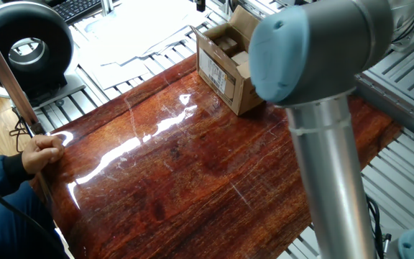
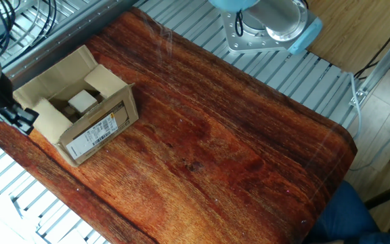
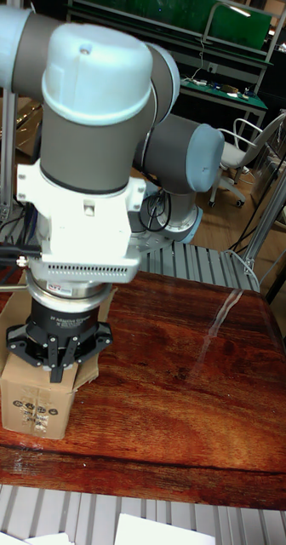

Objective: Open a box

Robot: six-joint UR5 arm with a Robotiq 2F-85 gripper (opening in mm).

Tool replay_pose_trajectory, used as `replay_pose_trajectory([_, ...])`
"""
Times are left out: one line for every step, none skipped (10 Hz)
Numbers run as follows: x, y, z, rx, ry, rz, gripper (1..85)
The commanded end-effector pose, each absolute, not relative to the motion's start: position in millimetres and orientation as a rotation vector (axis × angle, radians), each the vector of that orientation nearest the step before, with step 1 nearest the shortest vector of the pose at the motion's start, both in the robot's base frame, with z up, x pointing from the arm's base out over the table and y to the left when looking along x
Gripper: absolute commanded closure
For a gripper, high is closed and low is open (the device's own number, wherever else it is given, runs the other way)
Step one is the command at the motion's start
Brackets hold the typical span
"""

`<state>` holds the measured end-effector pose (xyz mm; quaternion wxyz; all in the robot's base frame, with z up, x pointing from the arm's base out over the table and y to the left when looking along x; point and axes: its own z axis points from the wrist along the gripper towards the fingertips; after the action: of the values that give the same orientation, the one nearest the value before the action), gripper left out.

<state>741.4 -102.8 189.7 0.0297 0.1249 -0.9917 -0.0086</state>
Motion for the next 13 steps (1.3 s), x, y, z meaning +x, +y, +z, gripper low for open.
replay_pose_trajectory([746, -101, 177, 0.408, -3.061, -0.048, 84.7])
replay_pose_trajectory([744, -100, 180, 0.404, -3.054, -0.044, 84.7])
replay_pose_trajectory([743, -100, 183, 0.402, -3.053, -0.044, 84.7])
replay_pose_trajectory([741, -100, 185, 0.397, -3.05, -0.045, 84.7])
replay_pose_trajectory([737, -100, 190, 0.391, -3.043, -0.046, 84.7])
replay_pose_trajectory([732, -101, 194, 0.385, -3.035, -0.05, 84.7])
replay_pose_trajectory([726, -98, 197, 0.372, -3.027, -0.077, 84.7])
replay_pose_trajectory([717, -92, 197, 0.354, -3.016, -0.118, 84.7])
replay_pose_trajectory([710, -91, 196, 0.342, -3.015, -0.122, 84.7])
replay_pose_trajectory([704, -93, 197, 0.34, -3.016, -0.122, 84.7])
replay_pose_trajectory([695, -96, 201, 0.335, -3.013, -0.122, 84.7])
replay_pose_trajectory([687, -100, 204, 0.334, -3.005, -0.121, 84.7])
replay_pose_trajectory([677, -103, 207, 0.332, -2.995, -0.129, 84.7])
